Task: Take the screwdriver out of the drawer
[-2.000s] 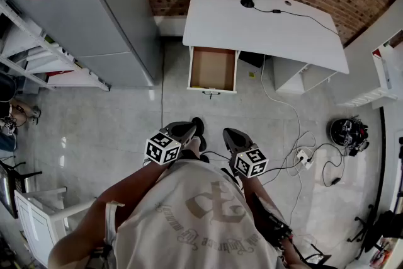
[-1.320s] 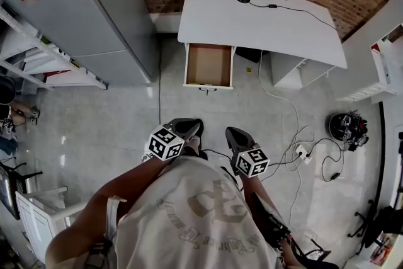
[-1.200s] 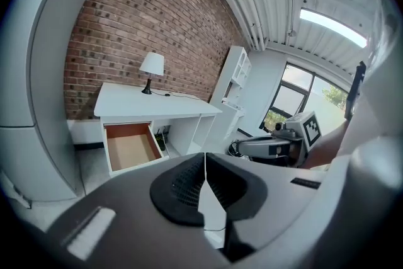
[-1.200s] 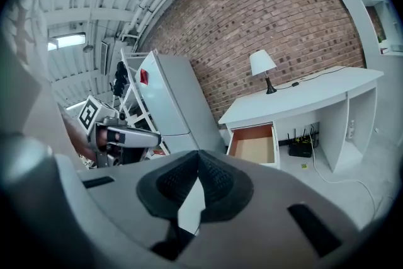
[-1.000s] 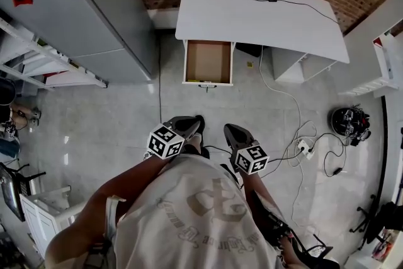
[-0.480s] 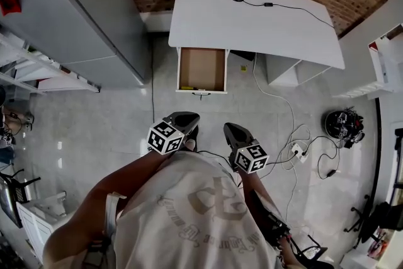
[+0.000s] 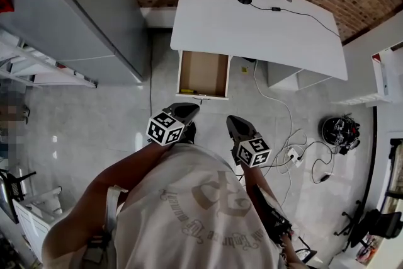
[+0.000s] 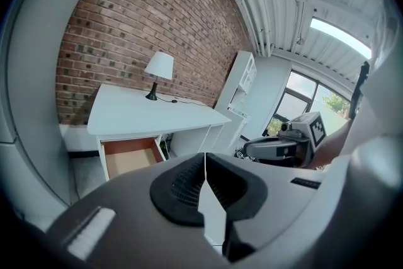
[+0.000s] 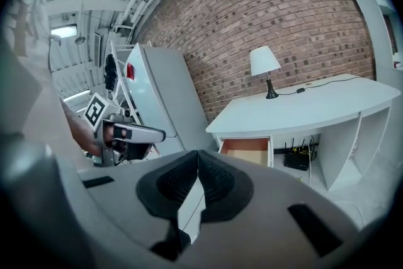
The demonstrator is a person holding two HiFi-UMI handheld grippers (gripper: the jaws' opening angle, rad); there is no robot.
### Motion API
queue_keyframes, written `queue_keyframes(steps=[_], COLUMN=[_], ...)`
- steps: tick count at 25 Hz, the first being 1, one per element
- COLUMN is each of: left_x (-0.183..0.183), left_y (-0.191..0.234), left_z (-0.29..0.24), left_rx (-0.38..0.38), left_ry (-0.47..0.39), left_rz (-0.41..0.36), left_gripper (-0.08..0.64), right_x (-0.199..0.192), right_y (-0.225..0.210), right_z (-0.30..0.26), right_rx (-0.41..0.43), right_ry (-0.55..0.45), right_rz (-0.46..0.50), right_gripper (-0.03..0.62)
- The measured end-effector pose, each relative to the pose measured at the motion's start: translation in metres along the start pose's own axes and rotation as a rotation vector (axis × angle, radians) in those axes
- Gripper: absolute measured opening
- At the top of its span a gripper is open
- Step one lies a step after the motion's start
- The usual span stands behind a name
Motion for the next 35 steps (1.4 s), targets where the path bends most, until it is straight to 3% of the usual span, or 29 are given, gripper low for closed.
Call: queue_keyframes(steps=[17,25,35], left_x=[0.068,0.064,0.056], left_y=[0.090,0.120,0.140], left_z=[-0.034,-0.023,-0.010], left_rx=[-0.026,0.022,0.157], left_ry=[-0.045,-0.066,-0.094], left_rz=[-0.023,0.040,0.134], left_gripper=[0.012,0.012,0.012], right_x=[0.061,0.065,0.066], right_y=[-0.039,-0.036,-0.039], right_z=[-0.078,-0.106,-0.140], right_rx=[-0.041,-0.004,0.128], right_ry=[0.009,0.073,0.164], right_rz=[0.024,0.058,0.097], right_gripper=[0.008,0.008,0.008])
Point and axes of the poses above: the fingertips, and each gripper's own axes: z backward along the fingers, y to its left, x out of its top, the point moved 2 cm from there along z, backward along the fingers, and after that the axes turned 2 degrees about -z, right-handed, at the moved point
